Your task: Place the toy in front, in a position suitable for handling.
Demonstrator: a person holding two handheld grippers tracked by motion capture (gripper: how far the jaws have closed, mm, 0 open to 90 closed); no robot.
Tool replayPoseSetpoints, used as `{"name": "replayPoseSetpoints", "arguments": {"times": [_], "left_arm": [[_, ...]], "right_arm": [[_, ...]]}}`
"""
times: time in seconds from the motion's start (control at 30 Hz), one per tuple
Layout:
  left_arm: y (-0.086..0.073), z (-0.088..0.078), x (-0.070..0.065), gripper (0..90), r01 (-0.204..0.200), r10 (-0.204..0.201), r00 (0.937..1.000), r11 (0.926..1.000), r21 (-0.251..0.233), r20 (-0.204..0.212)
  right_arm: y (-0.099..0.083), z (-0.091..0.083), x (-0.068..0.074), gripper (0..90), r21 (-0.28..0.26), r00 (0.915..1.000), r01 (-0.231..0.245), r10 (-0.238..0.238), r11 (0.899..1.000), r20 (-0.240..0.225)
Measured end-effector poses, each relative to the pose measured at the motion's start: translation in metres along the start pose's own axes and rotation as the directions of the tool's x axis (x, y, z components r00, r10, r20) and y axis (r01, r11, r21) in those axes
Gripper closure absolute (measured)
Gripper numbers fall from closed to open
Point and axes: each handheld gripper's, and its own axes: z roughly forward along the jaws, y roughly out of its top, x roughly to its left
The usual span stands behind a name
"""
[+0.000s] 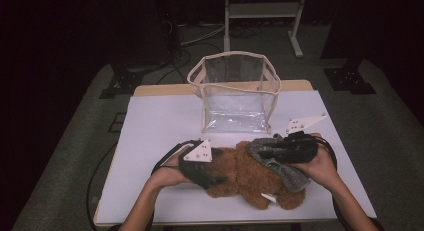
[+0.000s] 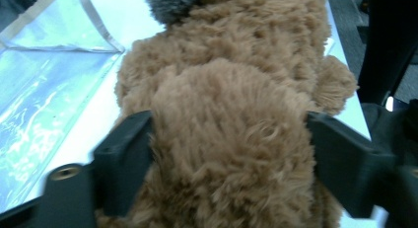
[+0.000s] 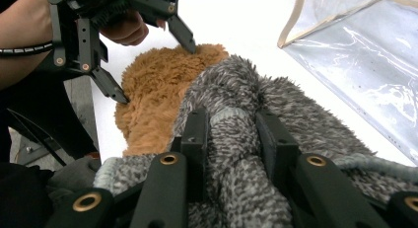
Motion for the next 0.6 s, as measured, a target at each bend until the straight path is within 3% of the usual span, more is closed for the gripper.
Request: {"name": "replayPoseSetpoints", "arguments": {"times": [0.07,0.23,0.33,0.37,0.4,0.6], "left_arm": [[-0.003,0.006,0.001,8.3,0.013,-0.013,0.9999,0.9997,-0.018,0.005],[0.001,0.016,0.0,6.5,0.015,-0.014,0.9998,0.9991,-0.04,0.017],[0.004,0.018,-0.001,20.9,-0.01,0.011,0.9999,0.9994,-0.032,0.013],[0.005,0.016,-0.001,20.9,-0.014,0.014,0.9998,0.9996,-0.025,0.01],[0.007,0.013,-0.002,34.2,-0.028,0.028,0.9996,0.9996,-0.011,-0.005],[0.018,0.004,0.005,40.7,-0.059,0.06,0.9973,0.9978,0.032,-0.042]], "right_arm": [[-0.014,-0.005,-0.005,68.2,-0.022,0.9995,-0.03,0.029,0.999,-0.006],[-0.031,-0.012,-0.008,68.2,-0.061,0.998,-0.061,0.06,0.996,-0.02],[-0.036,-0.015,-0.008,68.1,-0.078,0.9977,-0.067,0.066,0.995,-0.017],[-0.037,-0.016,-0.008,68.1,-0.083,0.9977,-0.066,0.065,0.994,-0.015],[-0.038,-0.017,-0.008,68.1,-0.093,0.9978,-0.066,0.065,0.993,-0.009],[-0.032,-0.017,-0.008,68.0,-0.129,0.9971,-0.07,0.073,0.989,0.018]]}}
